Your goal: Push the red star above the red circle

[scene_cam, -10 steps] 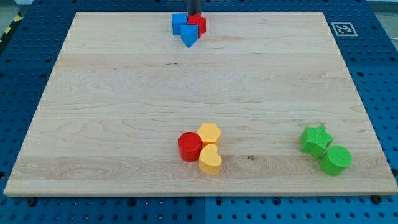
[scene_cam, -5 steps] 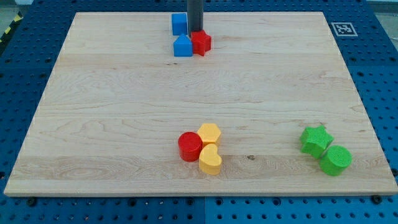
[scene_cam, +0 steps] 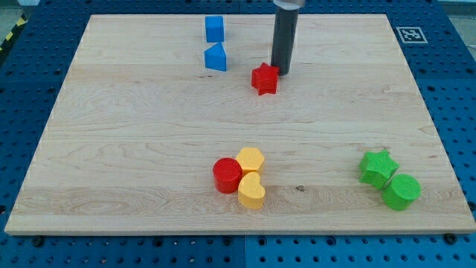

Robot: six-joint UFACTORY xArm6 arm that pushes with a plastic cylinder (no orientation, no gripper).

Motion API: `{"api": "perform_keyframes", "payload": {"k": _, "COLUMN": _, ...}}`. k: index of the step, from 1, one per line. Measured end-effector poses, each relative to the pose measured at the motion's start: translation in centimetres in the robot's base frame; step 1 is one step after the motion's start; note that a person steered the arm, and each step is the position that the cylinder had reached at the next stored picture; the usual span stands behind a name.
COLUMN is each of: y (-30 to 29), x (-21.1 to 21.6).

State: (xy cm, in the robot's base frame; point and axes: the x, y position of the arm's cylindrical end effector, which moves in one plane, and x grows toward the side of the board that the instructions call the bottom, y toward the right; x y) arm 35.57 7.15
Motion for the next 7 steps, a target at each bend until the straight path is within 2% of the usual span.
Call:
{"api": "perform_keyframes", "payload": {"k": 1, "y": -0.1, "x": 1.8}}
{"api": "perform_keyframes", "payload": {"k": 4, "y": -5.3, "x": 2.3}}
{"api": "perform_keyframes", "payload": {"k": 5, "y": -5.9, "x": 4.6}}
{"api": "perform_keyframes", "payload": {"k": 7, "y": -8.1, "x": 5.2}}
